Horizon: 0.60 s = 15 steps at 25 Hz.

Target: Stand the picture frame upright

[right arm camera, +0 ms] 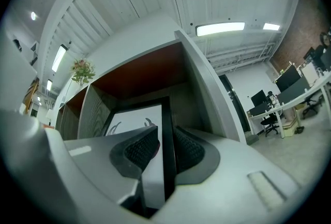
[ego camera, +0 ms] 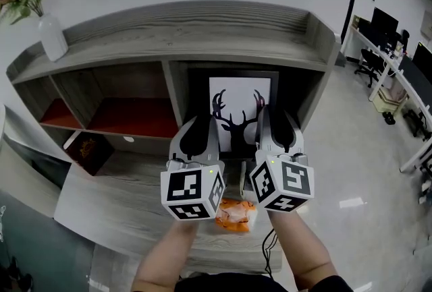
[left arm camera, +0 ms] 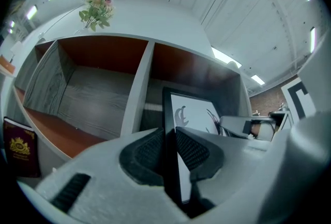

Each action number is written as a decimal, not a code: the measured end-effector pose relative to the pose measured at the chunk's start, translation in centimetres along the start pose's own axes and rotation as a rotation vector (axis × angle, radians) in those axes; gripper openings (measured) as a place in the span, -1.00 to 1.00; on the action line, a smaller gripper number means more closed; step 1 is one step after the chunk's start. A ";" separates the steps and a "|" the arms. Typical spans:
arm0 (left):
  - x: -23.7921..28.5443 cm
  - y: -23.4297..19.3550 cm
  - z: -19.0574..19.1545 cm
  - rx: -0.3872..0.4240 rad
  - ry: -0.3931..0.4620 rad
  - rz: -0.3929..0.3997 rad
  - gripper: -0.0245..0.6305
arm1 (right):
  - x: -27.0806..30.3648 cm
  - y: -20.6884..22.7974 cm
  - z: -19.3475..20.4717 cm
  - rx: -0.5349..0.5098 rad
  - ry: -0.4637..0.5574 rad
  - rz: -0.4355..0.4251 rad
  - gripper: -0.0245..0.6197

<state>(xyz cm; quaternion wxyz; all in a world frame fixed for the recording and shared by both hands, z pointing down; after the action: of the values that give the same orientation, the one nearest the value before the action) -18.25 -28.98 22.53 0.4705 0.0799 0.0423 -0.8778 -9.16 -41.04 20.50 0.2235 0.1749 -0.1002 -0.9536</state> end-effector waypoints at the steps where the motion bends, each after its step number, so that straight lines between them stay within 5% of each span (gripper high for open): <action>1: 0.2 -0.1 0.0 -0.004 0.000 0.000 -0.73 | 0.1 0.0 0.0 -0.003 0.002 0.003 -0.67; 15: 2.2 0.1 0.7 -0.001 -0.004 -0.045 -0.73 | 1.3 0.6 0.3 -0.077 0.040 0.093 -0.67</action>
<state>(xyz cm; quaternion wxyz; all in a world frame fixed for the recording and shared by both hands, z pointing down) -19.42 -30.99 22.81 0.4508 0.0769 0.0435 -0.8882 -10.08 -42.14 20.56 0.2760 0.1801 -0.0671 -0.9417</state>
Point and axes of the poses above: the fingertips, and each gripper's own axes: x forward along the fingers, y to its right, z out of its underside, the point moved 3 cm from there along -x, backward along the fingers, and after that the axes turned 6 degrees about x, right-handed, at the moved point
